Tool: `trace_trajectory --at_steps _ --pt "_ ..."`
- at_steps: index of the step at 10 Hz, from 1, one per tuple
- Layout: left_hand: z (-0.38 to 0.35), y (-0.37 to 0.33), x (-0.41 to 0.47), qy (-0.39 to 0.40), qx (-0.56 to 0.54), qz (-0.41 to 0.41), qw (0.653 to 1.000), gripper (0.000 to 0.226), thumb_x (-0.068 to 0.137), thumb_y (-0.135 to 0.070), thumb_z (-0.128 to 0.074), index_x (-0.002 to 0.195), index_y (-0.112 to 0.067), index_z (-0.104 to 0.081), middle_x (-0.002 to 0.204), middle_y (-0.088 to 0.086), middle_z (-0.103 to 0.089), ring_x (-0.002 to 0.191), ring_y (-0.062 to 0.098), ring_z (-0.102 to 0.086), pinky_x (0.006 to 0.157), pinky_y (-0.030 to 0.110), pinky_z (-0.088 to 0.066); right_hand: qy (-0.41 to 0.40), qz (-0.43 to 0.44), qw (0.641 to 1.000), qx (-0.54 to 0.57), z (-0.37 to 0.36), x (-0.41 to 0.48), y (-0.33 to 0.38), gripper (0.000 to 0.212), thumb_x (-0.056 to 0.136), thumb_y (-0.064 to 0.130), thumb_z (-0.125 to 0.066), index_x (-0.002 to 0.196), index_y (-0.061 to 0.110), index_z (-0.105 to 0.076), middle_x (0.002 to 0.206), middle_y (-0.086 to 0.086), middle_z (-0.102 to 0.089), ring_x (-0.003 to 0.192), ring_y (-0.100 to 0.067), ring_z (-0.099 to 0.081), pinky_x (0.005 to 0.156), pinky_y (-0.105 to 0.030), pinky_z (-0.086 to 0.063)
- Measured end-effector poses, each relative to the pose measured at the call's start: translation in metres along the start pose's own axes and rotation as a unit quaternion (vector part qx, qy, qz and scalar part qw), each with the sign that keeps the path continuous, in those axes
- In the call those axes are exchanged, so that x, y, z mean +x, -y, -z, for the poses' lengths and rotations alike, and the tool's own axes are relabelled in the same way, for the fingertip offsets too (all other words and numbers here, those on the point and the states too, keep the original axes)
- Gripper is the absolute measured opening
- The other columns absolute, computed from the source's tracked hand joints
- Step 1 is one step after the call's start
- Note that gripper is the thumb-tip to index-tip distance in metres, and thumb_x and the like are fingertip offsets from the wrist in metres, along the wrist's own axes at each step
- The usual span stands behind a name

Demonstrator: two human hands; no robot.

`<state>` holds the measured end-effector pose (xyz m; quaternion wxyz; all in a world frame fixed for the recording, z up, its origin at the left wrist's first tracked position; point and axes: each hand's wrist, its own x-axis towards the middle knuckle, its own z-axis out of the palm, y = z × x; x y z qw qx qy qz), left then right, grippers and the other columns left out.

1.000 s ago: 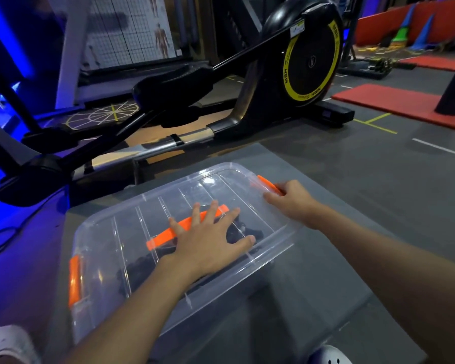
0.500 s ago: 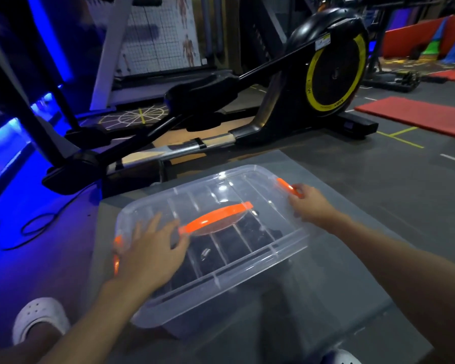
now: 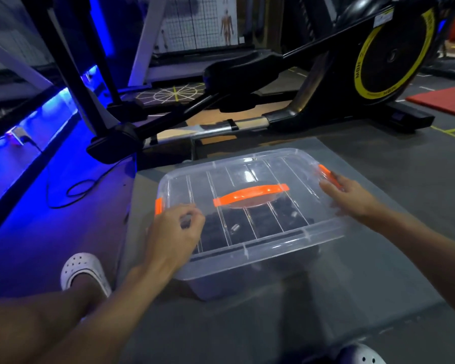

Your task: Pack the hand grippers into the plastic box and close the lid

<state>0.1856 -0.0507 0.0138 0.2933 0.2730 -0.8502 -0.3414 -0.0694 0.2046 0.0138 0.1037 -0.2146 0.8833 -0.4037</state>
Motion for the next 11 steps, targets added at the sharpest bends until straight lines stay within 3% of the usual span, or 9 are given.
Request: trace_trajectory --at_steps 1,2,3,4,6,7,8,10,11 --pt "0.003 0.012 0.031 0.029 -0.001 -0.023 0.999 0.039 0.073 -0.051 -0.047 0.086 -0.027 -0.075 0.088 -0.021 -0.066 0.095 0.007 -0.064 0.088 0.024 -0.046 -0.026 -0.020 0.999 -0.028 -0.008 -0.002 -0.002 0.072 0.082 0.070 -0.036 0.140 0.028 -0.044 0.128 -0.012 -0.059 0.109 -0.035 -0.061 0.098 -0.051 -0.046" --pt "0.000 0.025 0.066 0.073 0.018 -0.051 0.996 0.032 0.081 -0.043 -0.053 0.093 -0.023 -0.076 0.095 -0.016 -0.069 0.100 0.009 -0.063 0.090 0.024 -0.044 -0.060 -0.037 0.995 -0.064 -0.018 -0.007 0.000 0.067 0.090 0.066 -0.032 0.148 0.032 -0.030 0.144 -0.012 -0.045 0.131 -0.033 -0.044 0.108 -0.051 -0.035" --pt "-0.004 0.033 0.091 0.103 0.053 -0.066 0.991 0.039 0.082 -0.045 -0.050 0.097 -0.019 -0.076 0.105 -0.007 -0.073 0.100 0.008 -0.061 0.089 0.025 -0.043 -0.063 -0.044 0.990 -0.118 -0.025 -0.009 0.002 0.065 0.096 0.060 -0.029 0.153 0.032 -0.016 0.153 -0.010 -0.029 0.136 -0.035 -0.038 0.109 -0.051 -0.030" --pt "-0.007 0.035 0.097 0.119 0.077 -0.089 0.986 0.042 0.085 -0.044 -0.048 0.099 -0.015 -0.074 0.108 -0.002 -0.072 0.102 0.013 -0.062 0.091 0.030 -0.044 -0.053 -0.024 0.981 -0.184 -0.025 -0.007 0.005 0.064 0.096 0.061 -0.023 0.151 0.028 -0.015 0.157 -0.008 -0.021 0.137 -0.040 -0.033 0.110 -0.055 -0.029" --pt "-0.004 0.026 0.094 0.128 0.092 -0.117 0.980 0.050 0.084 -0.051 -0.039 0.091 -0.014 -0.073 0.097 -0.007 -0.070 0.096 0.012 -0.061 0.093 0.041 -0.048 -0.032 -0.032 0.966 -0.254 -0.021 -0.012 0.015 0.062 0.094 0.064 -0.019 0.146 0.032 -0.018 0.154 -0.008 -0.025 0.134 -0.039 -0.035 0.107 -0.057 -0.028" --pt "-0.005 0.035 0.103 0.115 0.149 -0.130 0.973 0.041 0.085 -0.055 -0.035 0.086 -0.030 -0.067 0.093 -0.017 -0.065 0.095 0.008 -0.058 0.097 0.051 -0.042 -0.049 0.037 0.928 -0.367 -0.019 -0.004 0.022 0.061 0.093 0.063 -0.019 0.145 0.032 -0.020 0.153 -0.007 -0.029 0.136 -0.032 -0.032 0.106 -0.055 -0.027" --pt "-0.011 0.036 0.124 0.109 0.149 -0.125 0.975 0.049 0.085 -0.057 -0.032 0.078 -0.023 -0.066 0.083 -0.012 -0.065 0.087 0.006 -0.056 0.098 0.051 -0.039 -0.041 0.101 0.900 -0.423 -0.021 0.018 0.040 0.059 0.095 0.059 -0.020 0.145 0.029 -0.025 0.153 -0.006 -0.032 0.138 -0.028 -0.031 0.106 -0.052 -0.027" --pt "-0.036 0.021 0.197 0.070 0.115 -0.121 0.984 0.054 0.087 -0.055 -0.035 0.071 -0.014 -0.066 0.071 0.001 -0.067 0.075 0.011 -0.059 0.083 0.033 -0.031 -0.033 0.124 0.927 -0.352 -0.047 0.091 0.094 0.052 0.098 0.052 -0.027 0.137 0.022 -0.044 0.140 -0.004 -0.048 0.130 -0.026 -0.042 0.105 -0.047 -0.033" --pt "-0.028 -0.020 0.252 0.112 -0.062 -0.058 0.990 0.048 0.095 -0.044 -0.048 0.062 -0.014 -0.066 0.060 0.002 -0.066 0.060 0.012 -0.062 0.072 0.035 -0.048 -0.062 0.126 0.980 -0.143 -0.039 0.128 0.144 0.039 0.099 0.043 -0.038 0.107 0.013 -0.063 0.110 -0.008 -0.061 0.106 -0.028 -0.054 0.089 -0.041 -0.044"
